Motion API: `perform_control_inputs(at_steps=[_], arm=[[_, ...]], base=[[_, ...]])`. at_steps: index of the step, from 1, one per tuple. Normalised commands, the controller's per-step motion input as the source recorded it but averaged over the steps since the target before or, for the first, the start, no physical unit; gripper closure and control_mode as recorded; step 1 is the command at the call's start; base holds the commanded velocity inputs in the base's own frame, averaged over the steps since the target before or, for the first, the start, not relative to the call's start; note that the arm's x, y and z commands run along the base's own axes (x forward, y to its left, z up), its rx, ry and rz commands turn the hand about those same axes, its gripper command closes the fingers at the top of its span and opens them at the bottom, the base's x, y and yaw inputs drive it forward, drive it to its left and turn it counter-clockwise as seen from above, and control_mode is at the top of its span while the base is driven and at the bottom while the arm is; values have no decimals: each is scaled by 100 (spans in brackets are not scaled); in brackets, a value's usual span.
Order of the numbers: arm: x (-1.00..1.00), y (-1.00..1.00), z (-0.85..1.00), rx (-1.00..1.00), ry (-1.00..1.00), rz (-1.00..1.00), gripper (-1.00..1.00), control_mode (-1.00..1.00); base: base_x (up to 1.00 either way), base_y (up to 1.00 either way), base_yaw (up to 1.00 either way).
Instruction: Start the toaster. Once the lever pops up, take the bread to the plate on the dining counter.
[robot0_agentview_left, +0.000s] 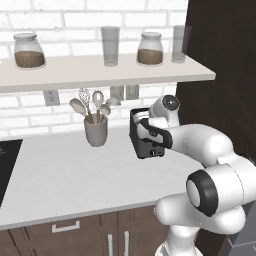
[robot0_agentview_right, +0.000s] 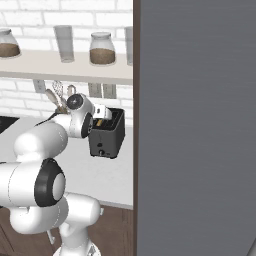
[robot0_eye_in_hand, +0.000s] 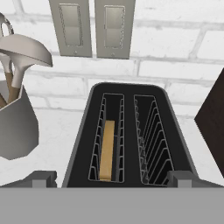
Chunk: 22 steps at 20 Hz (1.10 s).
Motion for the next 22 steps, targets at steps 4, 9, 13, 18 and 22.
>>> perform_control_inputs(at_steps=[4,9,13,18,22], arm=[[0,0,0,0,0,0,-100,-100],[0,0,0,0,0,0,-100,-100],[0,0,0,0,0,0,-100,-100],[0,0,0,0,0,0,-100,-100],[0,0,0,0,0,0,-100,-100]], base=[[0,0,0],[0,0,0],[0,0,0],[0,0,0],[0,0,0]])
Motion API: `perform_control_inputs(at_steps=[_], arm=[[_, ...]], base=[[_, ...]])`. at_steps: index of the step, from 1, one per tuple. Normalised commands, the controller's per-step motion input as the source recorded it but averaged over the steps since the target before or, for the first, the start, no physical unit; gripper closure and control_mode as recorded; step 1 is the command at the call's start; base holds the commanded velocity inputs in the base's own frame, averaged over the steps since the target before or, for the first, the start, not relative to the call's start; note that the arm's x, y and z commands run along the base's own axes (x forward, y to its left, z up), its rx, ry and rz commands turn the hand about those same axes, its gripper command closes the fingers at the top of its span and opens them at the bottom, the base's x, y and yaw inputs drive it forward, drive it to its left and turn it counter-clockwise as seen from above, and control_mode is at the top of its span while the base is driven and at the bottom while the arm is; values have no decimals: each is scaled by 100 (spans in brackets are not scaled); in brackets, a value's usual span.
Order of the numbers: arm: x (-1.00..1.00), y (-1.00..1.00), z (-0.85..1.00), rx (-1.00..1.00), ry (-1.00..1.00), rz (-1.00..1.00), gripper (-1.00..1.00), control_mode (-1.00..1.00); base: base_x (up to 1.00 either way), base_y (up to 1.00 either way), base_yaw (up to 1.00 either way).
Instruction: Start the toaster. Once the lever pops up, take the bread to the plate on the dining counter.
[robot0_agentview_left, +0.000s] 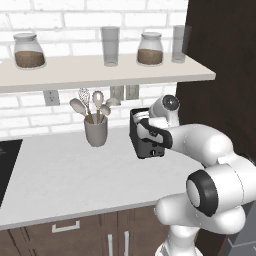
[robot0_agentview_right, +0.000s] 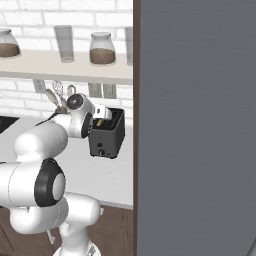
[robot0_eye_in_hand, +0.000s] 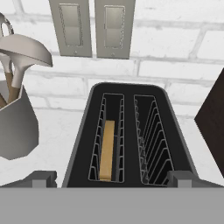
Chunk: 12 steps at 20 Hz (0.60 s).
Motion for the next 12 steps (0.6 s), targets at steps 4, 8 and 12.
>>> perform_control_inputs(at_steps=[4,8,12], arm=[[0,0,0,0,0,0,-100,-100],[0,0,0,0,0,0,-100,-100],[0,0,0,0,0,0,-100,-100]], base=[[0,0,0],[0,0,0],[0,0,0]])
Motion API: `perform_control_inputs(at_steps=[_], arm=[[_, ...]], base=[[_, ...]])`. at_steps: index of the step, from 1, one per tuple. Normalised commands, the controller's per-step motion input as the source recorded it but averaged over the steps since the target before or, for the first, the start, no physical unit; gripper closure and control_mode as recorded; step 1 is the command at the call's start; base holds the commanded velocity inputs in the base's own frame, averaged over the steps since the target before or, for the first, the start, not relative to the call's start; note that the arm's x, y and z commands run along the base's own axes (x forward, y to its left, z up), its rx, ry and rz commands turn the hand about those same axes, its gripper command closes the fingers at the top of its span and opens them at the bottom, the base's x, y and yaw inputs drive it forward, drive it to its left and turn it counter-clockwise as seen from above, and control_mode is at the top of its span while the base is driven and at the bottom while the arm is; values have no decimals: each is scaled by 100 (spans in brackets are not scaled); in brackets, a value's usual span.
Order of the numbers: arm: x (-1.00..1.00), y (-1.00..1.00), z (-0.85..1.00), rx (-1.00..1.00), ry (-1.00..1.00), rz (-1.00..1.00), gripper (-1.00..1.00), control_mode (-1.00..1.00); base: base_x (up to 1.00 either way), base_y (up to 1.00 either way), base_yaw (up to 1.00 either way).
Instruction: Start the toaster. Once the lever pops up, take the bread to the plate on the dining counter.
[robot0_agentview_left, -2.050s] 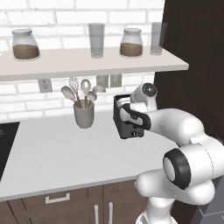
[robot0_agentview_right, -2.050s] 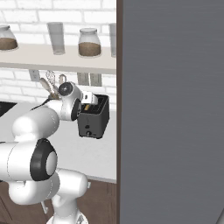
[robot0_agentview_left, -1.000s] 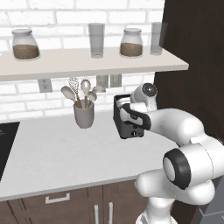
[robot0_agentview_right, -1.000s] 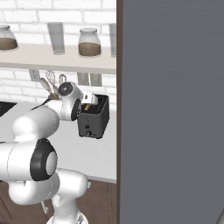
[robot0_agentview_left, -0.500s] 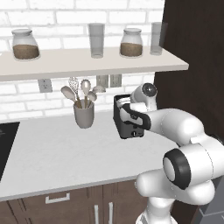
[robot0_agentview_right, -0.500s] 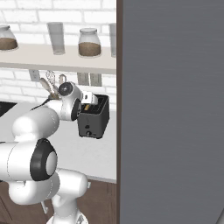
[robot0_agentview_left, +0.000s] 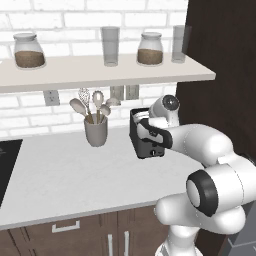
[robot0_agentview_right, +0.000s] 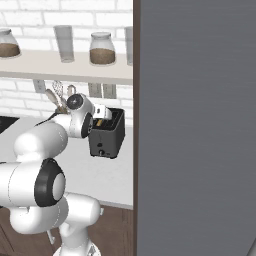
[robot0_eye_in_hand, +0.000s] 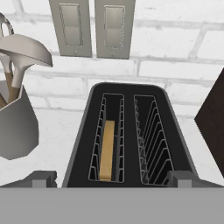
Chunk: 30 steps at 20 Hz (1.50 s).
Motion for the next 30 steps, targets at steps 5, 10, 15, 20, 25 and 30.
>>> perform_control_inputs(at_steps=[5,10,15,20,25,30], arm=[[0,0,0,0,0,0,-100,-100],[0,0,0,0,0,0,-100,-100],[0,0,0,0,0,0,-100,-100],[0,0,0,0,0,0,-100,-100],[0,0,0,0,0,0,-100,-100],[0,0,0,0,0,0,-100,-100]], base=[[0,0,0],[0,0,0],[0,0,0],[0,0,0],[0,0,0],[0,0,0]])
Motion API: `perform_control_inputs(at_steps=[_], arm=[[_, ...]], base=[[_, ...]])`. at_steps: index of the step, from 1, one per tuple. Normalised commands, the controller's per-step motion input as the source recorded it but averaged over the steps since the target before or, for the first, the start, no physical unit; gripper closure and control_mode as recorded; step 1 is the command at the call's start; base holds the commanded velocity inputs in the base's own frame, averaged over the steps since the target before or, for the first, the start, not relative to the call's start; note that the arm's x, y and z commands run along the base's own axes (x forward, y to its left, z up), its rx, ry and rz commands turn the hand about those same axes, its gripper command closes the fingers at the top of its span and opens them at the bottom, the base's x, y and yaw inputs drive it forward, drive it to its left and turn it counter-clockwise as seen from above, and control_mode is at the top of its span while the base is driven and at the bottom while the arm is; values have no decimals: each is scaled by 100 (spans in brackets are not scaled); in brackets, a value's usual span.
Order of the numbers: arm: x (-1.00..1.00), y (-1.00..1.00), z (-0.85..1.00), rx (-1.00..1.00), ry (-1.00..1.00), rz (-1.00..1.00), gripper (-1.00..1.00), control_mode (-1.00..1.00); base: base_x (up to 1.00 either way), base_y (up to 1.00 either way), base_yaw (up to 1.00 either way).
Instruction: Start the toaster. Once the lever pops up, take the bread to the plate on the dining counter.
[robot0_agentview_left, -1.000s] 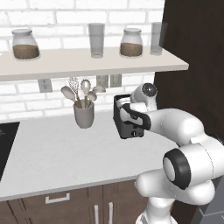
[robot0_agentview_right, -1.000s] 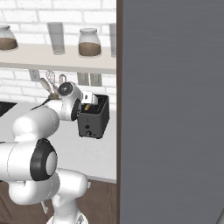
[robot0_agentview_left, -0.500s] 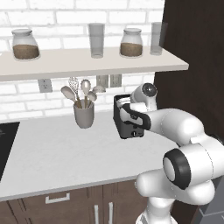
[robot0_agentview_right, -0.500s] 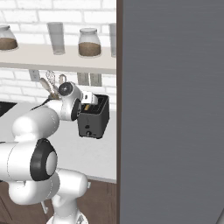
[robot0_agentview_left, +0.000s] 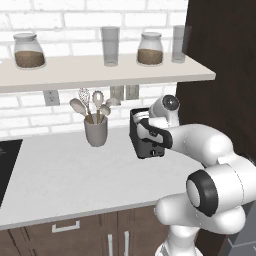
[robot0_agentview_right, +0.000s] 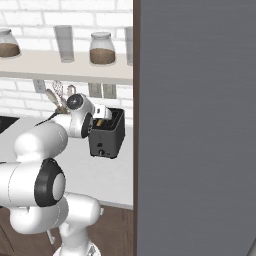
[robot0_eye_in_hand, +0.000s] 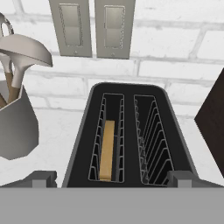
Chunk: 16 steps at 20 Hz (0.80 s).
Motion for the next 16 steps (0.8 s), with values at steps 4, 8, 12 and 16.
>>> perform_control_inputs(at_steps=[4,8,12,16], arm=[[0,0,0,0,0,0,-100,-100],[0,0,0,0,0,0,-100,-100],[0,0,0,0,0,0,-100,-100],[0,0,0,0,0,0,-100,-100]], base=[[0,0,0],[0,0,0],[0,0,0],[0,0,0]])
